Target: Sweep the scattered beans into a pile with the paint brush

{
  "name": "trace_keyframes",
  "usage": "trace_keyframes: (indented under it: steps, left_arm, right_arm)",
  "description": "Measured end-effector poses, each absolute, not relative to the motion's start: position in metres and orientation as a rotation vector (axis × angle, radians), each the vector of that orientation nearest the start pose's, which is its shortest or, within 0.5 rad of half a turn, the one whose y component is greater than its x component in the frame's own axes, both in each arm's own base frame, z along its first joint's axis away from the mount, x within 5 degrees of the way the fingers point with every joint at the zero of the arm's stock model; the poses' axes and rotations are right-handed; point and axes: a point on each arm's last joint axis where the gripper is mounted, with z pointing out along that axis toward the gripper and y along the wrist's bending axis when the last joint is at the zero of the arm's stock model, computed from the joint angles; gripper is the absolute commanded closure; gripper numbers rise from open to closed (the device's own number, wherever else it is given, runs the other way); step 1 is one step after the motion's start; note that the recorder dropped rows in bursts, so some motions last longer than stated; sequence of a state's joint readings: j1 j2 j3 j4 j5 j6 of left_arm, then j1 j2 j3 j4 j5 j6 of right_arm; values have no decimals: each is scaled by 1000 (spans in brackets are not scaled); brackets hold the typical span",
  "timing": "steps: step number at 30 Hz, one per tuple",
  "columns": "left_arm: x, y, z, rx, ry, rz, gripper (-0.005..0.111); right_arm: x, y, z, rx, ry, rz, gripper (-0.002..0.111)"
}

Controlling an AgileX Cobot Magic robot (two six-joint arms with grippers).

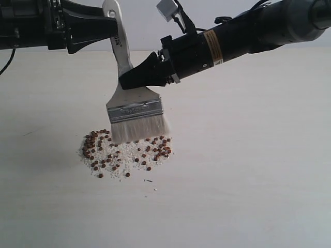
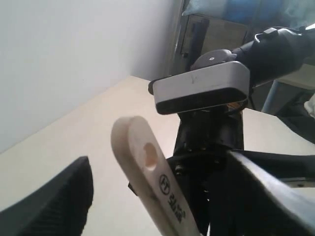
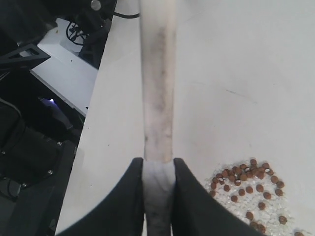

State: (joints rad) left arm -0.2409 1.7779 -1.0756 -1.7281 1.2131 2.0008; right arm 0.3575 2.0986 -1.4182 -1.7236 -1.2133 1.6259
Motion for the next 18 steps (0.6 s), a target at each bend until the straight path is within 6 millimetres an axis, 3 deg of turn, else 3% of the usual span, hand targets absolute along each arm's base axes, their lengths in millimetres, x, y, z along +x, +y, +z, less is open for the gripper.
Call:
trace_keyframes:
  steps: [6, 9, 12, 16, 18]
  left_arm:
    - [317, -165, 257, 1045, 1474, -1210, 37]
    - [317, -165, 257, 1045, 1474, -1210, 45]
    - [317, -165, 257, 1045, 1474, -1210, 63]
    - [317, -165, 257, 1045, 1474, -1210, 101]
    - [316, -165, 258, 1042, 1473, -1226, 107]
  right_arm:
    - [354, 232, 196, -1212, 1872, 1466, 108]
    - [353, 233, 196, -1222, 1873, 1465, 108]
    - [353, 233, 196, -1222, 1873, 1465, 108]
    - [353, 233, 196, -1222, 1873, 1465, 108]
    - [353, 233, 196, -1239, 1861, 1455, 108]
